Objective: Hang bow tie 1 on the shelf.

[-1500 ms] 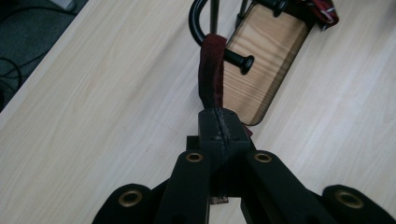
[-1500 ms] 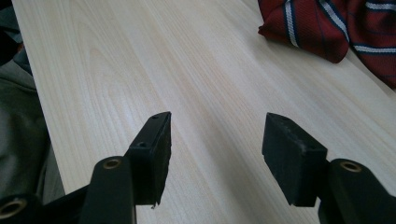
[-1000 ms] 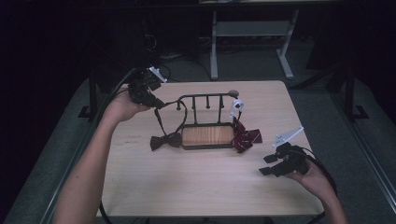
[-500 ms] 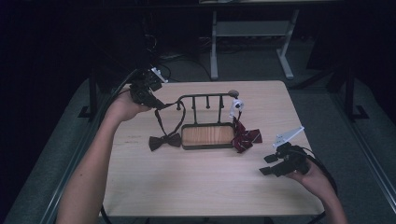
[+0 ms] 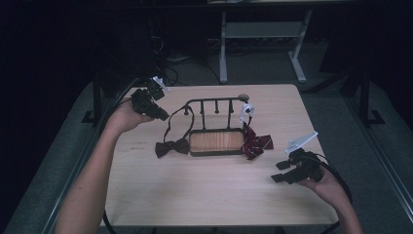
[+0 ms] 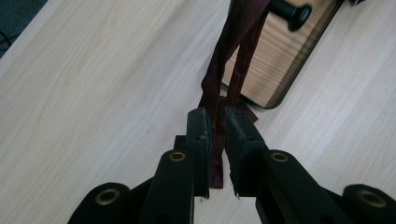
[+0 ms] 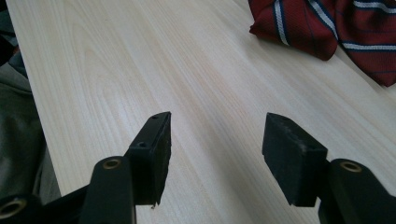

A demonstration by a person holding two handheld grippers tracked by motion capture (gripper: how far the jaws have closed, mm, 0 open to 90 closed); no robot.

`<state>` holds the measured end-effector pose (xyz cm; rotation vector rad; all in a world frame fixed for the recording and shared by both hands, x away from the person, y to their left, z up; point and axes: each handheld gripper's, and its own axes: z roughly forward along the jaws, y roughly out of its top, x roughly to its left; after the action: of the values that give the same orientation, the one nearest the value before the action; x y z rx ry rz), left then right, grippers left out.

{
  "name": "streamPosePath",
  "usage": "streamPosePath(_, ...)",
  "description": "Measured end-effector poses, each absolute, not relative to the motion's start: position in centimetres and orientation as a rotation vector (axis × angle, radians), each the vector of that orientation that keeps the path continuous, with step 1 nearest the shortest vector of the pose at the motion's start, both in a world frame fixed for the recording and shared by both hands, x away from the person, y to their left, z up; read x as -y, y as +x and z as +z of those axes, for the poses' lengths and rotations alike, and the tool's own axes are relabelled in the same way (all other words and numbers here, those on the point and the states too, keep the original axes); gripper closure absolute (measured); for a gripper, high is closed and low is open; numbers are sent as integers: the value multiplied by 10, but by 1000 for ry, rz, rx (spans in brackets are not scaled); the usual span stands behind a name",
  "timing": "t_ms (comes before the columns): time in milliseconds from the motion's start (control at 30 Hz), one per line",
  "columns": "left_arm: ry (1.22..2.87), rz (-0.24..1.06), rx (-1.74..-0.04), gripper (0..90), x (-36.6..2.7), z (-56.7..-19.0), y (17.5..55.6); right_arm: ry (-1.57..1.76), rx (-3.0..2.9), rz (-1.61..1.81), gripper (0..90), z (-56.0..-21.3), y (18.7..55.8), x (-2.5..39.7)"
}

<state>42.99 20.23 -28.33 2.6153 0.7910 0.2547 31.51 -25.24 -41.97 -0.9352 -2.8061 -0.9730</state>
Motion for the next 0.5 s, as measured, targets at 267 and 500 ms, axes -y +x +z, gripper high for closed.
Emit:
streamPosePath(267,2612,246,-780,767,-207,-288,424,-959,2803,-965,413,-422,318,254)
streamPosePath(500,2609,252,-754,742,-207,-290,417,-980,2797,-967,408,-421,318,255)
